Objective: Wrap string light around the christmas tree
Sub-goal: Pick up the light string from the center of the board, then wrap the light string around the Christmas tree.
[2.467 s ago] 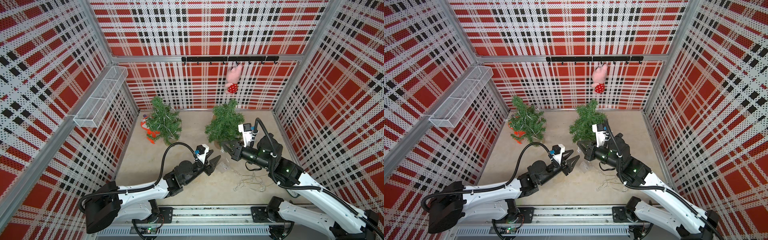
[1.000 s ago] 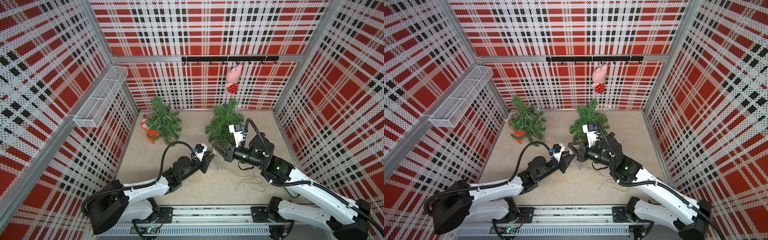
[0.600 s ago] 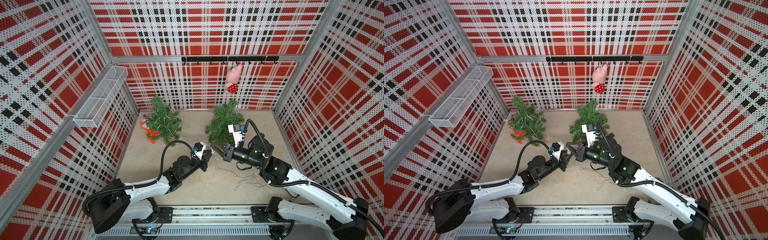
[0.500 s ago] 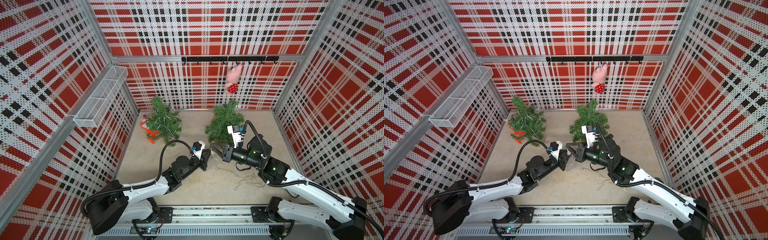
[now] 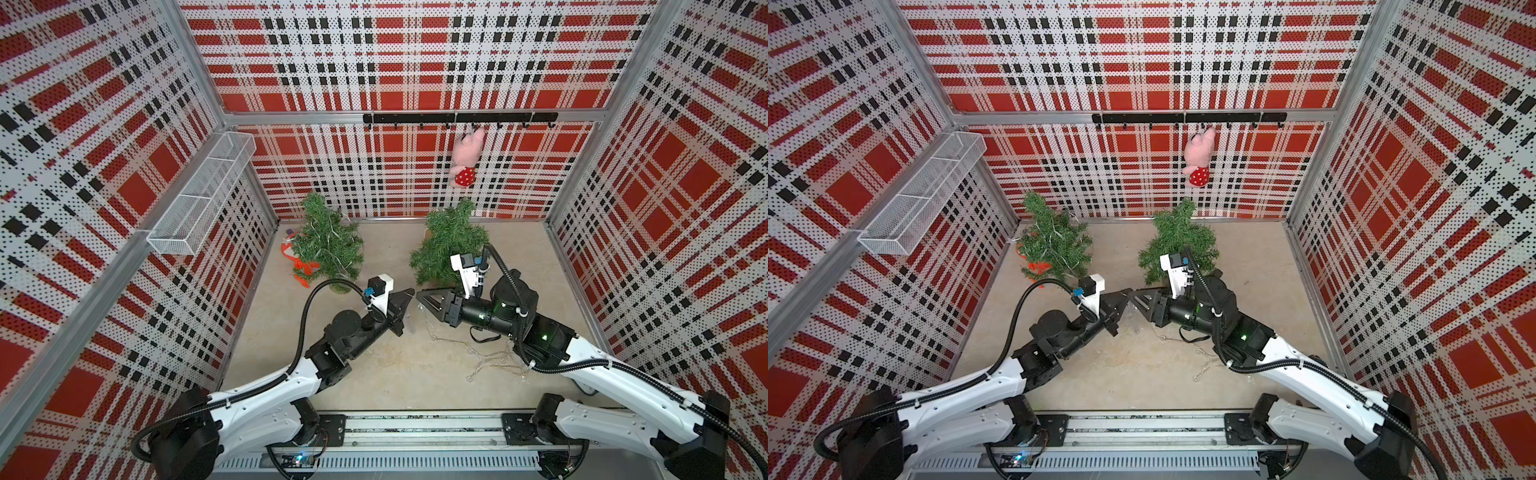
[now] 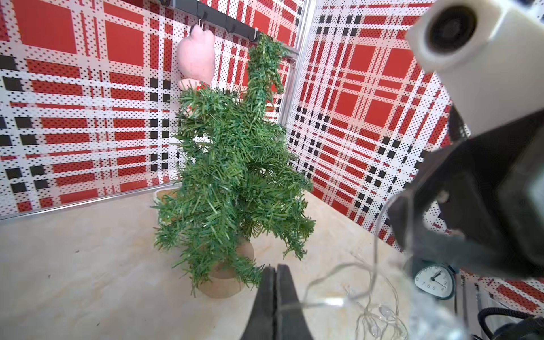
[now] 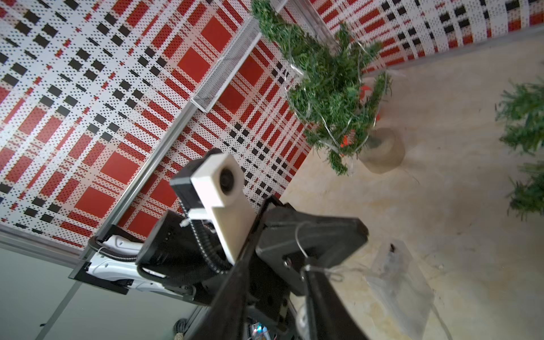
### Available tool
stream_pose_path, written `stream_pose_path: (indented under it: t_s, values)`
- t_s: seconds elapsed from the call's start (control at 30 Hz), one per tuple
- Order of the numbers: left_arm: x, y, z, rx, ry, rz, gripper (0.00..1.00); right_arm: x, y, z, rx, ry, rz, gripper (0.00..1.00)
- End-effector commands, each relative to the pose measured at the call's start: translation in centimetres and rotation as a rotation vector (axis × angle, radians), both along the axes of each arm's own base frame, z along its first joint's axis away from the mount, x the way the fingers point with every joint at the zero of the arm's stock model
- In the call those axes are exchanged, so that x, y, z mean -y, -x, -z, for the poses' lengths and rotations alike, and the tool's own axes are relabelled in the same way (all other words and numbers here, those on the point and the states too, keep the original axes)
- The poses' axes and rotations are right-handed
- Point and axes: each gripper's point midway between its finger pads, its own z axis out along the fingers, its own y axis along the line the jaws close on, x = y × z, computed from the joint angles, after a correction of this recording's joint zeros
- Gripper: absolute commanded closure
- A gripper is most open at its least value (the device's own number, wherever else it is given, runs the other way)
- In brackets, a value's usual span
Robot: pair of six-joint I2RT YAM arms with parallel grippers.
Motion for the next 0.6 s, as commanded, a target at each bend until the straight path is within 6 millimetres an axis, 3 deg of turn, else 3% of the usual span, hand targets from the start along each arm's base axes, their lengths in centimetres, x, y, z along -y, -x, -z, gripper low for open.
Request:
stream_pose_path:
  t_s: [0.0, 0.2, 0.33, 0.43, 0.57]
  values:
    - [-1.7, -0.7, -2.9, -0.001, -0.029, -0.080, 1.00, 1.2, 0.7, 2.2, 0.079, 0.118, -0.007, 0.48]
    - [-5.0, -1.3, -7.5, 0.007, -0.032, -0.205, 1.00, 3.1, 1.5, 8.7, 0.106, 0.308, -0.088, 0.31]
    - [-6.2, -1.8, -10.0, 0.006, -0.022, -0.247, 1.00, 4.1, 1.8, 11.3, 0.150, 0.404, -0.108, 0.25]
    - [-6.3, -1.7, -11.0, 0.009, -0.010, -0.244, 1.00, 5.2, 1.1, 13.0, 0.172, 0.470, -0.061, 0.23]
    - [-6.8, -1.8, -12.0, 0.011, -0.006, -0.266, 1.00, 6.9, -0.8, 16.8, 0.135, 0.656, 0.020, 0.24]
